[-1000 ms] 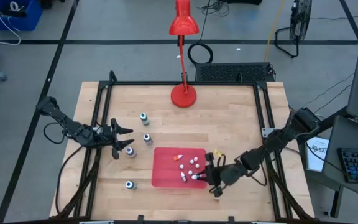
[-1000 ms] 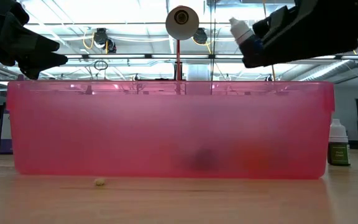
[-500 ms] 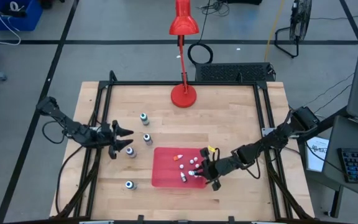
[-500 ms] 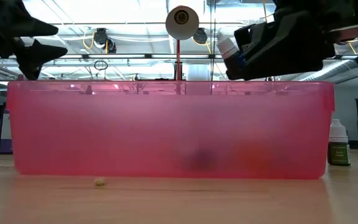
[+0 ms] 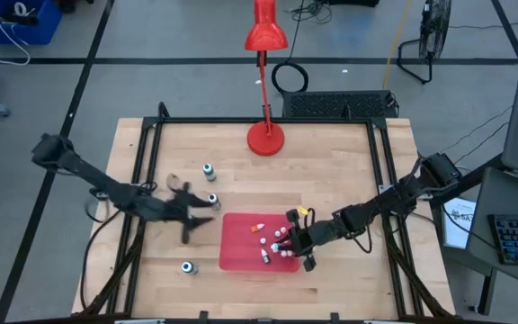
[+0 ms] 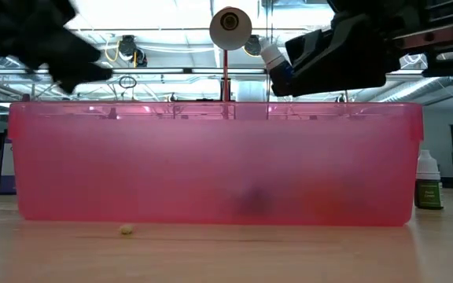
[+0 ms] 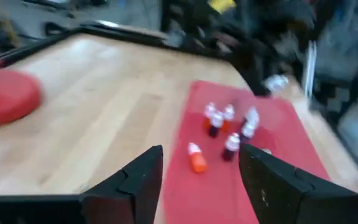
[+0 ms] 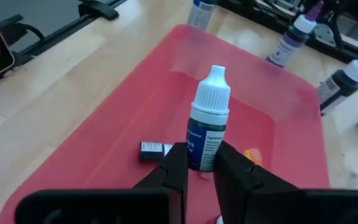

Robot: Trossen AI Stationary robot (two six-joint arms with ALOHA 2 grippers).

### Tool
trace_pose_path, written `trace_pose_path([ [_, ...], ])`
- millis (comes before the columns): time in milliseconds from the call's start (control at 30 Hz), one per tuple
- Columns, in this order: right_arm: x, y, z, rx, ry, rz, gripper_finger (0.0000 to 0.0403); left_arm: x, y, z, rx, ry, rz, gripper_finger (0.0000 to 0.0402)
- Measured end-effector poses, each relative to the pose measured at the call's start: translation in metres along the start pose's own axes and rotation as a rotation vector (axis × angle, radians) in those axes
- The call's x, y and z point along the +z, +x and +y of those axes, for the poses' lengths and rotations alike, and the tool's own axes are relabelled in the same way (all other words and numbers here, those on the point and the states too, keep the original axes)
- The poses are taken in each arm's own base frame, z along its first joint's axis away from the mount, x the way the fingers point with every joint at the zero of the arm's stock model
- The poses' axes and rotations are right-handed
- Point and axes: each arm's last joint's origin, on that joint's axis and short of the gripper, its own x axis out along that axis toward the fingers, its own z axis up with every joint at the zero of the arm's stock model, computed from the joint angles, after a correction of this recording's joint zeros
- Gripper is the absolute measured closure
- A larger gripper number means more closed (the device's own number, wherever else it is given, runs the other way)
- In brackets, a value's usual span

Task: Pick & Place food coloring
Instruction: Put the small blue food coloring bottle into the pink container

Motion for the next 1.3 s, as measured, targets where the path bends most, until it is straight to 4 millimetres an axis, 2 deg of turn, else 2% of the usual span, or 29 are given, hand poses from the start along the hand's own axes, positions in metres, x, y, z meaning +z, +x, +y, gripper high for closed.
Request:
trace_pose_path([
  [233,-0.003,0.001,-0.005,-0.009,0.039,0.026,0.0363,0.058,0.092,-0.071,-0.199,0.301,0.173,0.0222],
  [367,-0.004,0.001,-0.004,-0.008,0.039,0.033,0.0363,0.073,0.135,-0.101,-0.194,0.455,0.335,0.0232],
  [533,-0.005,0.001,-0.004,-0.005,0.036,0.050,0.0363,0.080,0.171,-0.117,-0.128,0.495,0.489,0.0240],
  [667,-0.005,0.001,-0.004,-0.006,0.044,0.048,0.0363,0.080,0.187,-0.124,-0.102,0.514,0.489,0.0240],
  [767,-0.005,0.001,-0.004,-0.006,0.045,0.047,0.0363,0.073,0.196,-0.122,-0.075,0.535,0.481,0.0237],
  [967,-0.004,0.001,-0.004,-0.007,0.047,0.036,0.0363,0.065,0.211,-0.110,-0.035,0.522,0.493,0.0236],
  [1067,-0.003,0.000,-0.004,-0.011,0.049,0.031,0.0363,0.067,0.219,-0.102,-0.026,0.487,0.465,0.0241],
  [1300,-0.005,0.000,-0.005,-0.037,0.062,0.051,0.0363,0.070,0.222,-0.095,-0.038,0.448,0.464,0.0248],
])
